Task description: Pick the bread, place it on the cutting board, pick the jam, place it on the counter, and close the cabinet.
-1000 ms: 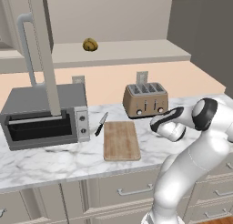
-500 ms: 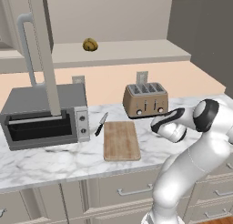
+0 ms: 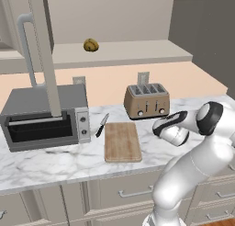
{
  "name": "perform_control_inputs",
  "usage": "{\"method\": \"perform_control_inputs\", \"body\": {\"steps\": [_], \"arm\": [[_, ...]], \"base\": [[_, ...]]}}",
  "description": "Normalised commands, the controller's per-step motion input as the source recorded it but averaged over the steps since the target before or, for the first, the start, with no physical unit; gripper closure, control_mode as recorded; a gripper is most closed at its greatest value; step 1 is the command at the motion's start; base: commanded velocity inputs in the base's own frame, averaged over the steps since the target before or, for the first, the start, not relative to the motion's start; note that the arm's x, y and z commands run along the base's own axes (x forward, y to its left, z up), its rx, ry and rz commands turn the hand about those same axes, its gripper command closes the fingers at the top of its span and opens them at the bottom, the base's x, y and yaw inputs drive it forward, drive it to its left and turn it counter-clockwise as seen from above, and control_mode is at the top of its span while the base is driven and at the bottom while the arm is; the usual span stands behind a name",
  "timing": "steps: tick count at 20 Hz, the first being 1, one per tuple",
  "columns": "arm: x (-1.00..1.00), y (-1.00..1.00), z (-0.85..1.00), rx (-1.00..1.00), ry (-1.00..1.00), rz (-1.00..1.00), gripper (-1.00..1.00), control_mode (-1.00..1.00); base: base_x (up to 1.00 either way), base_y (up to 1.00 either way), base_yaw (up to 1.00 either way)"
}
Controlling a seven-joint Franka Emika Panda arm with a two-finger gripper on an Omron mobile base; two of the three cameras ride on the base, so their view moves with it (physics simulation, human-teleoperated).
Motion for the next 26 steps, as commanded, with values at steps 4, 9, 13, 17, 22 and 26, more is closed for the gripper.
{"method": "perform_control_inputs", "body": {"steps": [4,9,13,17,22,26], "arm": [[-0.04,0.0,0.25,0.0,0.0,0.0,-1.0,-1.0],[0.0,0.0,0.37,0.0,0.0,0.0,-1.0,-1.0],[-0.01,0.01,0.34,0.0,0.0,0.0,-1.0,-1.0],[-0.03,0.05,0.47,0.0,0.0,0.0,-1.0,-1.0],[-0.15,0.09,0.53,0.0,0.0,0.0,-1.0,-1.0],[-0.07,0.1,0.53,0.0,0.01,0.0,-1.0,-1.0]], "base": [[0.0,0.0,0.0],[0.0,0.0,0.0],[0.0,0.0,0.0],[0.0,0.0,0.0],[0.0,0.0,0.0],[0.0,0.0,0.0]]}}
